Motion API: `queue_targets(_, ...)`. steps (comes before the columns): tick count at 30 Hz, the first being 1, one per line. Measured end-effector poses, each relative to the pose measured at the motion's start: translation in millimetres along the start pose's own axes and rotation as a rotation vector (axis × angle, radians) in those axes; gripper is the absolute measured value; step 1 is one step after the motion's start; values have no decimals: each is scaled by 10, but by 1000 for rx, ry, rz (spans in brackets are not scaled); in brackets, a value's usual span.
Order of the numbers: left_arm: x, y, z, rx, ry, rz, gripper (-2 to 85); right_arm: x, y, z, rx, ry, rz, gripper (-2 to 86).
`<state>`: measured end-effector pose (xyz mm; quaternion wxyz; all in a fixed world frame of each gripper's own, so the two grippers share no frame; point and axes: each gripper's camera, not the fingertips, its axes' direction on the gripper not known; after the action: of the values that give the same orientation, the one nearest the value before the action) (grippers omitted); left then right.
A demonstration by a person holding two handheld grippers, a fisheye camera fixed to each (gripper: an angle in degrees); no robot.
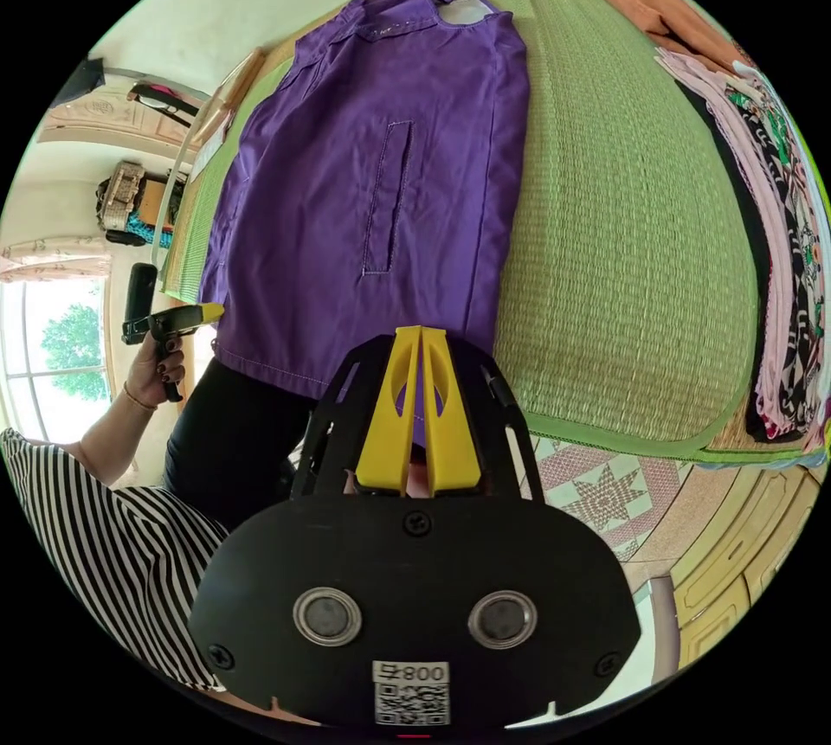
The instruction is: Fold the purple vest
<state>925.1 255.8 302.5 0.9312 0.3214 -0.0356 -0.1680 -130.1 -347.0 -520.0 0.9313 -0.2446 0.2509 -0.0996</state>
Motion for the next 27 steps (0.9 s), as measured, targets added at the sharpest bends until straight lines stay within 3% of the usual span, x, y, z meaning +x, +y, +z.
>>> queue_targets(12, 341, -163, -156, 108, -119, 81, 9, 198, 177, -198, 63, 19, 86, 0)
queue_targets(17, 592, -441, 60, 29, -184, 199, 8, 241, 217, -226, 91, 6, 127, -1)
queue_targets(20, 663, -631, 295, -72, -351, 254, 4, 245, 248, -257, 103, 28, 156, -1)
queue_targets(27, 849, -714, 71, 18, -305, 290, 1, -82, 70, -476, 170, 101, 84, 0)
